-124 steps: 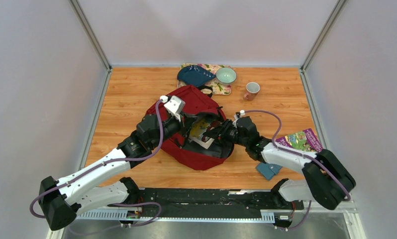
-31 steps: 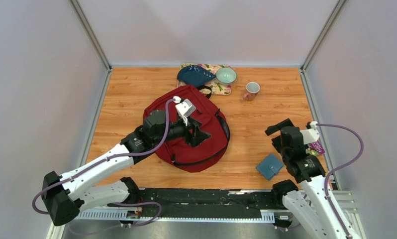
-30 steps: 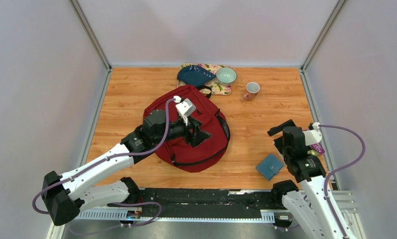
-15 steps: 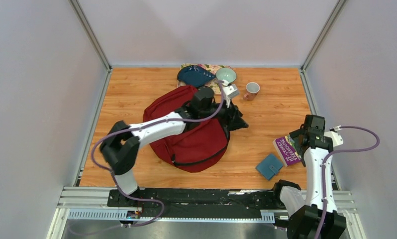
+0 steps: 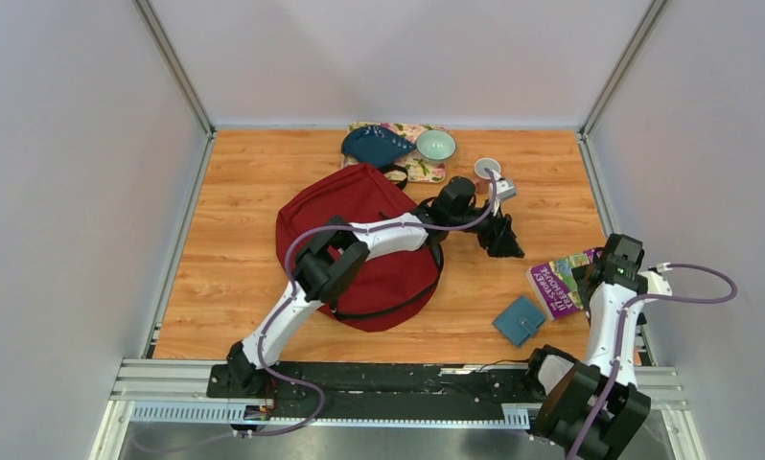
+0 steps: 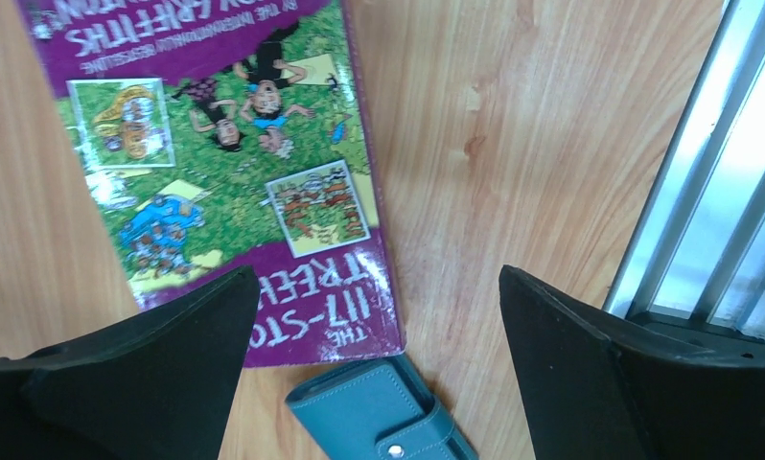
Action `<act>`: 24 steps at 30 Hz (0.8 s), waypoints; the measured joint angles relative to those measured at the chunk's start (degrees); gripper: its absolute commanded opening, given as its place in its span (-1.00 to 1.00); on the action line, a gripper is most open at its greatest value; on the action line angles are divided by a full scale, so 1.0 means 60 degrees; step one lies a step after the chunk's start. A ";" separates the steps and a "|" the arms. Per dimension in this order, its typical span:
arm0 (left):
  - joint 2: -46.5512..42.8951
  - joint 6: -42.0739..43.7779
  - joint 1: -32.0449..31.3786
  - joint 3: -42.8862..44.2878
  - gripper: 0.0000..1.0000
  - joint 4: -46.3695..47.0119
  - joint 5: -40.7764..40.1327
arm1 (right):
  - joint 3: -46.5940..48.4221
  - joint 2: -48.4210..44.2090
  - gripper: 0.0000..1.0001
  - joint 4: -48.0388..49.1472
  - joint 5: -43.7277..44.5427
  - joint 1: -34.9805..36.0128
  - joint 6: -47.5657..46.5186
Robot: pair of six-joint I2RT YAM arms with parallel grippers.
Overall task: Pack the student bag
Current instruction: Pick up the book from the center of the board.
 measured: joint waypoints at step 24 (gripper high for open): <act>0.2907 -0.1191 -0.0463 0.1501 0.73 0.2499 -0.1836 | -0.1461 0.2051 0.87 0.3785 -0.4036 -0.1002 -0.2408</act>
